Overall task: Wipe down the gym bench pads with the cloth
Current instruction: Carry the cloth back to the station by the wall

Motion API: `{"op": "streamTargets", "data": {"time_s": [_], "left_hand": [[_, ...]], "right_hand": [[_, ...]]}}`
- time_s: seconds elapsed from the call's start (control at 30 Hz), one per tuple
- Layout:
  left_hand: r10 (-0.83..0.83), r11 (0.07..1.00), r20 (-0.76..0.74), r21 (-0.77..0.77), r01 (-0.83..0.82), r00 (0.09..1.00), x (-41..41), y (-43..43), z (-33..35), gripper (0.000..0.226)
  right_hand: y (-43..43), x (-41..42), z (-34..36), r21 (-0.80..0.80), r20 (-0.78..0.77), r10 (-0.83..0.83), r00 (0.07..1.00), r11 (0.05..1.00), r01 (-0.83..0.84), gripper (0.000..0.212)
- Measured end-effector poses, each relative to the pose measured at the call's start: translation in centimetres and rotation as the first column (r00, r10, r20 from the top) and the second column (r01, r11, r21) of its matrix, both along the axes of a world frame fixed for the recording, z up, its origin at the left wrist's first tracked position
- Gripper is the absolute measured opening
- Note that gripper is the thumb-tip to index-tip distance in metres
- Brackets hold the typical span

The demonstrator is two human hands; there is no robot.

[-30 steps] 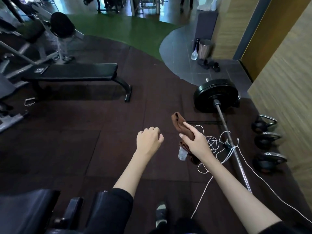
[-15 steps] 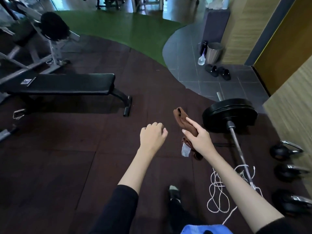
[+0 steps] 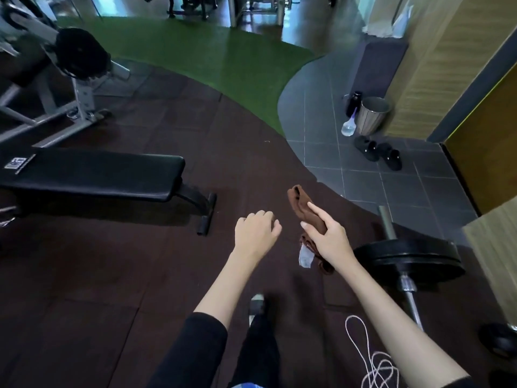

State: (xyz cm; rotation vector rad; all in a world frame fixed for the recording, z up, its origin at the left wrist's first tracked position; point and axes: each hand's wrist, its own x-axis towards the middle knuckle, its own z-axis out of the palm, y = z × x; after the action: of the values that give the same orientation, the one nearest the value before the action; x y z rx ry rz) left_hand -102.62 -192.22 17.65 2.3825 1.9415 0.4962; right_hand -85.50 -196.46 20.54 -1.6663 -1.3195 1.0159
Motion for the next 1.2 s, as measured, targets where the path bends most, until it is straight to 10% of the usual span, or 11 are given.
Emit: {"op": "streamTargets", "data": {"time_s": [1.2], "left_hand": [[-0.159,0.971,0.015,-0.180,0.159,0.987,13.8,85.0,3.1,0.031]], "right_hand": [[82.2,12.3,0.6,0.098,0.095,-0.151,0.984,0.985,0.142,0.049]]}}
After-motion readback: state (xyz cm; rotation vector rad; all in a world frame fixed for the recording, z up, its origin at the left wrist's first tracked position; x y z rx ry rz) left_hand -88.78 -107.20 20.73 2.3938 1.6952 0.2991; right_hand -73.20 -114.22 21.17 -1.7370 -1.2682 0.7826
